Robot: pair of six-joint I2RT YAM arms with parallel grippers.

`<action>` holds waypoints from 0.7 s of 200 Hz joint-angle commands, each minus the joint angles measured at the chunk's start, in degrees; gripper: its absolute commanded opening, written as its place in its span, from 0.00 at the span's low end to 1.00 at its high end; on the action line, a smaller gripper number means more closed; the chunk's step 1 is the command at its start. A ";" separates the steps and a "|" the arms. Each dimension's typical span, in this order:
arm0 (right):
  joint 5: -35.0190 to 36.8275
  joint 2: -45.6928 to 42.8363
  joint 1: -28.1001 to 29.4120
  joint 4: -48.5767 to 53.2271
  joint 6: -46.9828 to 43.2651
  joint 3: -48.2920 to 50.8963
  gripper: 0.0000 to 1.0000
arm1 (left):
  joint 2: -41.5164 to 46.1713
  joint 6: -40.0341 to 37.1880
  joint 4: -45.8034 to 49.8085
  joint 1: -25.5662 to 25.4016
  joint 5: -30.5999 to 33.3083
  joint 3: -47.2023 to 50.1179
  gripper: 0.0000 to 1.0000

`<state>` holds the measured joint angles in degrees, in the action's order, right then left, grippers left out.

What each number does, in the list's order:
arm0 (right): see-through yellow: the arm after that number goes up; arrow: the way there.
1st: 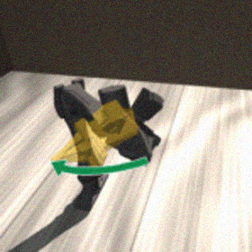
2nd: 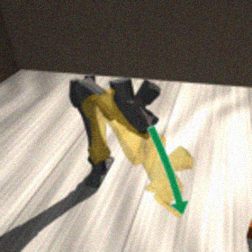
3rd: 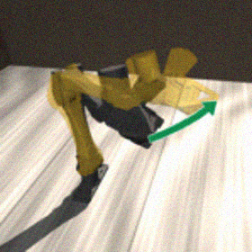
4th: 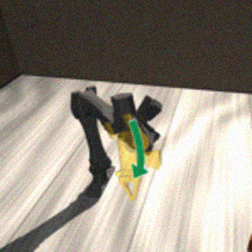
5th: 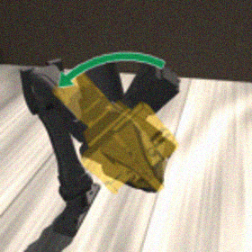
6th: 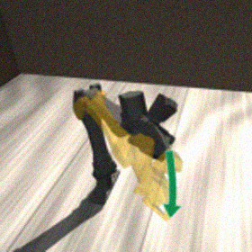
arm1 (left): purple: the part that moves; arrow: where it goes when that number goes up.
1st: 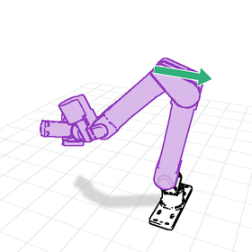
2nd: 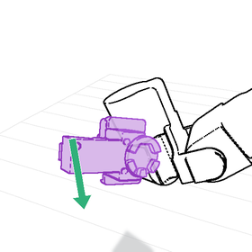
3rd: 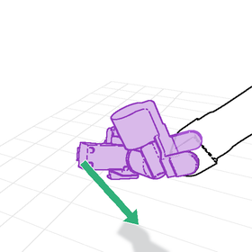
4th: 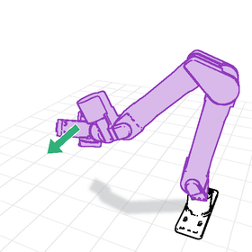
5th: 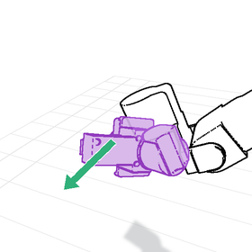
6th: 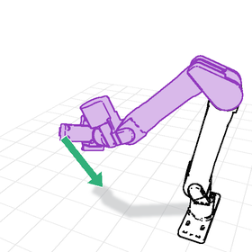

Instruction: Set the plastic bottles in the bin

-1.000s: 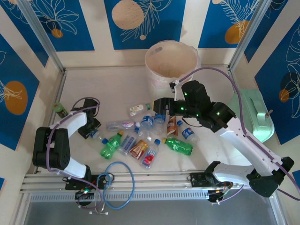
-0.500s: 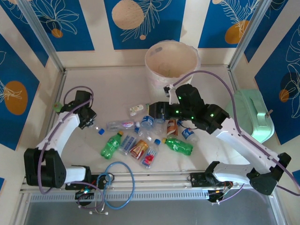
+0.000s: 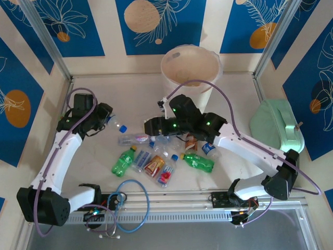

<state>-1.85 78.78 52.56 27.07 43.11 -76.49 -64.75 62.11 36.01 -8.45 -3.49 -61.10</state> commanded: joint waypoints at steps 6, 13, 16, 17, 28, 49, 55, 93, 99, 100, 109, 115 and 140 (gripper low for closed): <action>-2.93 3.86 0.44 -2.74 2.10 -3.56 0.69 | 2.20 4.68 -4.89 -4.15 -3.98 -0.02 0.52; -3.44 4.99 0.49 -2.51 2.31 -4.51 0.69 | 2.42 5.25 -5.51 -4.89 -3.97 -0.09 0.53; -3.74 5.52 0.51 -2.47 2.37 -4.79 0.69 | 2.51 5.34 -5.73 -5.24 -3.98 -0.15 0.53; -3.80 5.64 0.57 -2.46 2.44 -4.89 0.69 | 2.52 5.46 -5.80 -5.34 -3.98 -0.15 0.53; -4.22 7.20 0.74 -2.38 2.80 -5.89 0.69 | 2.48 5.96 -6.29 -6.43 -4.07 -0.50 0.53; -4.64 9.52 0.88 -2.09 3.33 -7.25 0.69 | 2.00 6.48 -6.57 -7.58 -4.60 -1.52 0.54; -4.82 10.03 0.96 -2.17 3.45 -7.49 0.69 | 2.00 6.64 -6.64 -7.87 -4.51 -1.54 0.54; -4.79 12.38 0.82 -1.95 3.73 -8.86 0.66 | 2.00 7.98 -7.88 -8.94 -5.20 -1.56 0.54; -4.98 12.71 0.81 -1.93 3.69 -9.02 0.65 | 2.10 8.11 -8.18 -9.09 -5.25 -1.60 0.54; -5.00 12.76 0.80 -1.93 3.67 -9.07 0.65 | 2.09 8.16 -8.21 -9.11 -5.28 -1.63 0.54; -5.02 13.09 0.86 -1.93 3.63 -9.18 0.65 | 2.02 8.29 -8.21 -9.07 -5.43 -1.90 0.55; -5.20 13.39 0.73 -2.14 3.64 -9.20 0.65 | 2.01 8.29 -8.24 -9.10 -5.55 -2.13 0.55; -5.36 14.06 0.61 -2.39 3.73 -9.46 0.63 | 2.00 8.79 -8.56 -9.28 -6.24 -2.49 0.55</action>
<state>-5.63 91.98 53.04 24.82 46.19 -84.29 -63.18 69.17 29.10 -17.12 -7.97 -61.63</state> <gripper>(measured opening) 0.640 0.546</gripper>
